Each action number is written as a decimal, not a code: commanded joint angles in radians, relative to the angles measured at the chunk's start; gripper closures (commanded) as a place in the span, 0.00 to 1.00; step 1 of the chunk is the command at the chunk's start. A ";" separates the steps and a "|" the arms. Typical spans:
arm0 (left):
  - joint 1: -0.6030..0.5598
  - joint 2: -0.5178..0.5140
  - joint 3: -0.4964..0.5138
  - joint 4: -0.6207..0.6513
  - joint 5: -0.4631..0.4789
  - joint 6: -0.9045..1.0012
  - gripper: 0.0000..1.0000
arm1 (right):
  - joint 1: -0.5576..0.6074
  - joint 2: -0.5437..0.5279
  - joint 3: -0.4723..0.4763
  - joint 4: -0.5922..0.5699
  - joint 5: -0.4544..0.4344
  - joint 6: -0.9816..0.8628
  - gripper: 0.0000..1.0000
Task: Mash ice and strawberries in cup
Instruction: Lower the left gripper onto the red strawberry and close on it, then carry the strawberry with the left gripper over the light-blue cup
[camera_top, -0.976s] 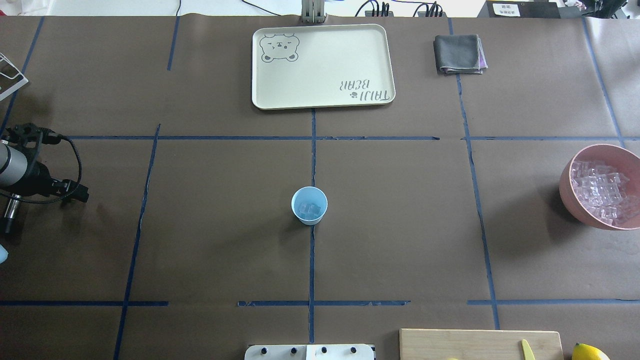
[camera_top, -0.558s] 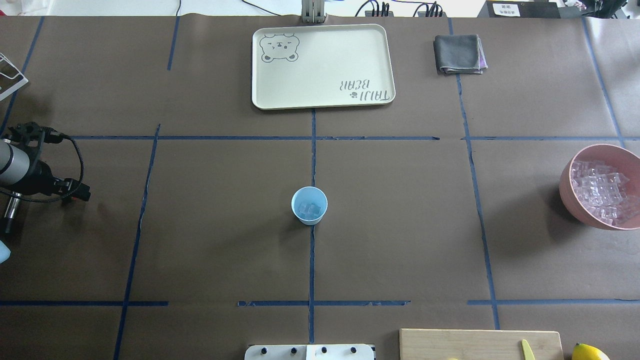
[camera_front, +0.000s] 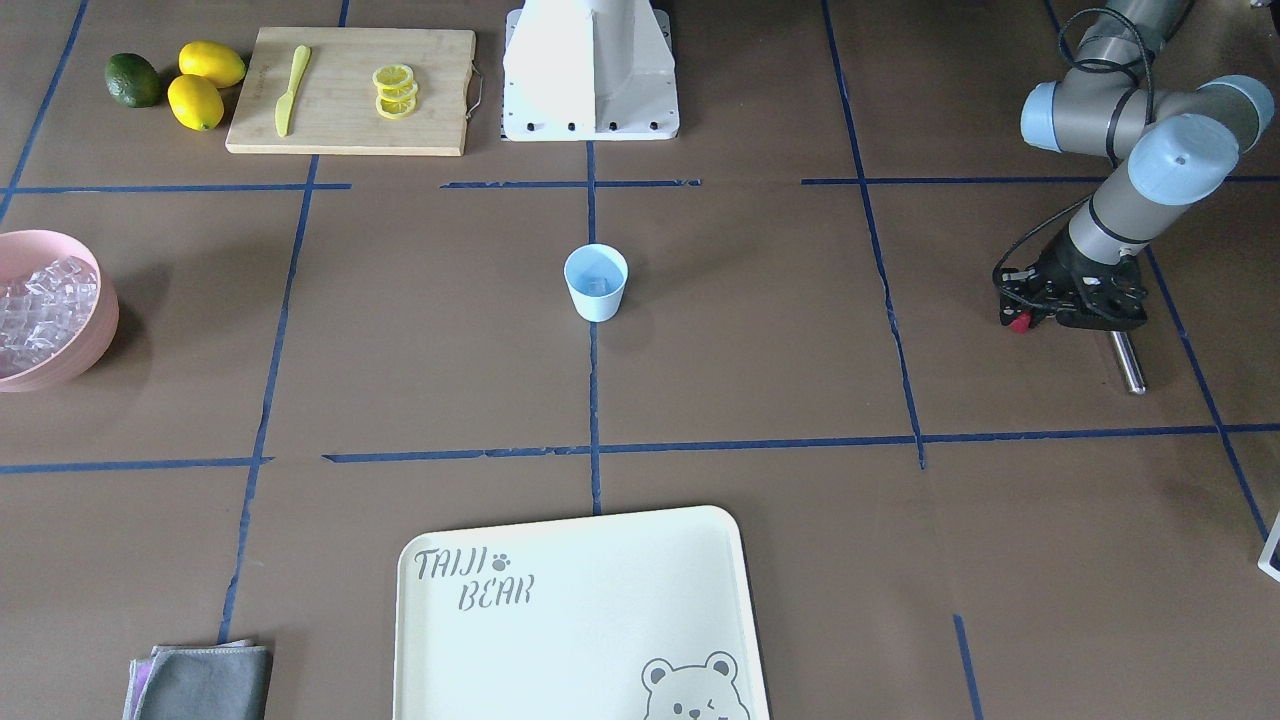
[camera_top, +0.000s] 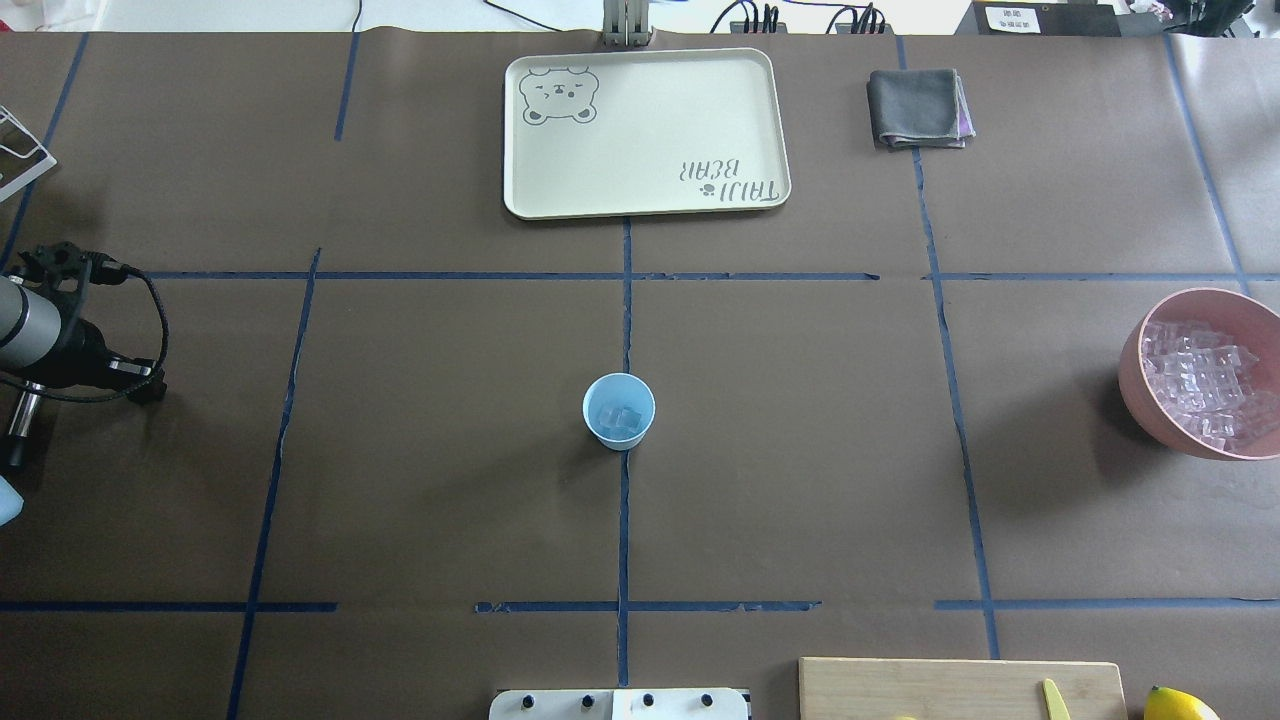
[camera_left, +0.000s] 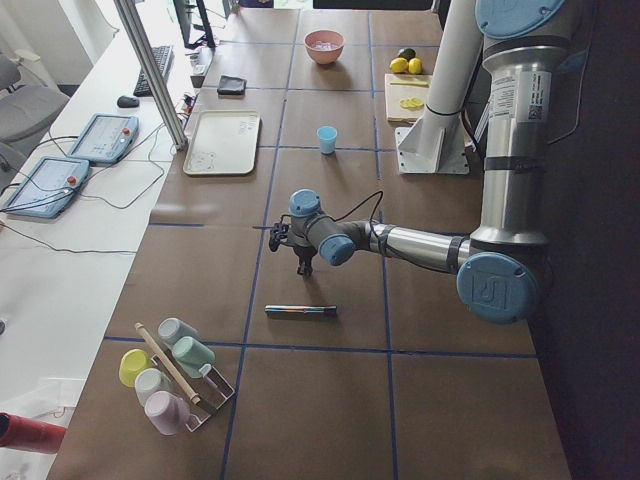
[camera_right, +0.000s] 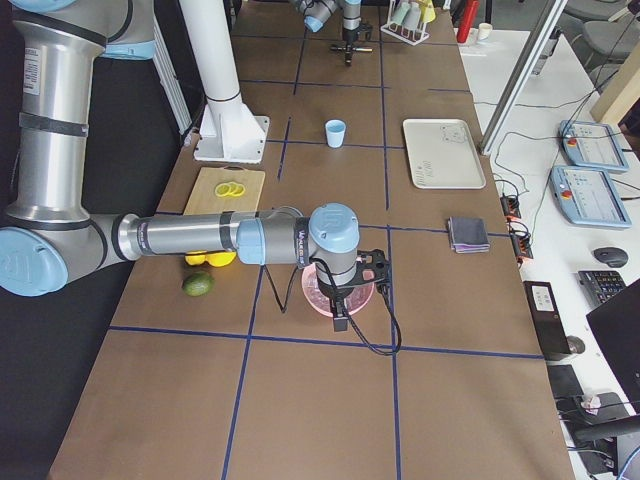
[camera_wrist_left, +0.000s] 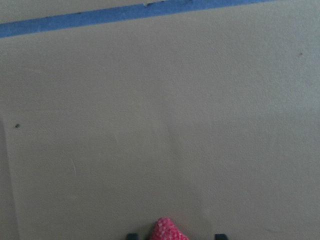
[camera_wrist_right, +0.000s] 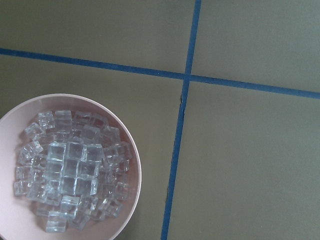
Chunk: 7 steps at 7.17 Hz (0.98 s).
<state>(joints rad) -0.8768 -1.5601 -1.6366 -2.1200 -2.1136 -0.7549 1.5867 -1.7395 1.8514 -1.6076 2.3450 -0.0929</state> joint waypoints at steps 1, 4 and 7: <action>-0.002 -0.001 -0.026 0.005 -0.003 0.000 0.99 | -0.001 0.000 0.000 0.000 0.000 0.001 0.01; -0.004 -0.076 -0.132 0.014 0.029 -0.004 0.99 | -0.001 0.000 0.002 0.000 0.000 0.001 0.01; 0.043 -0.326 -0.163 0.267 0.057 -0.134 0.99 | -0.001 0.000 0.002 0.000 0.000 0.001 0.01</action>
<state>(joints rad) -0.8622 -1.7800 -1.7821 -1.9753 -2.0623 -0.8392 1.5862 -1.7395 1.8531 -1.6075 2.3455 -0.0920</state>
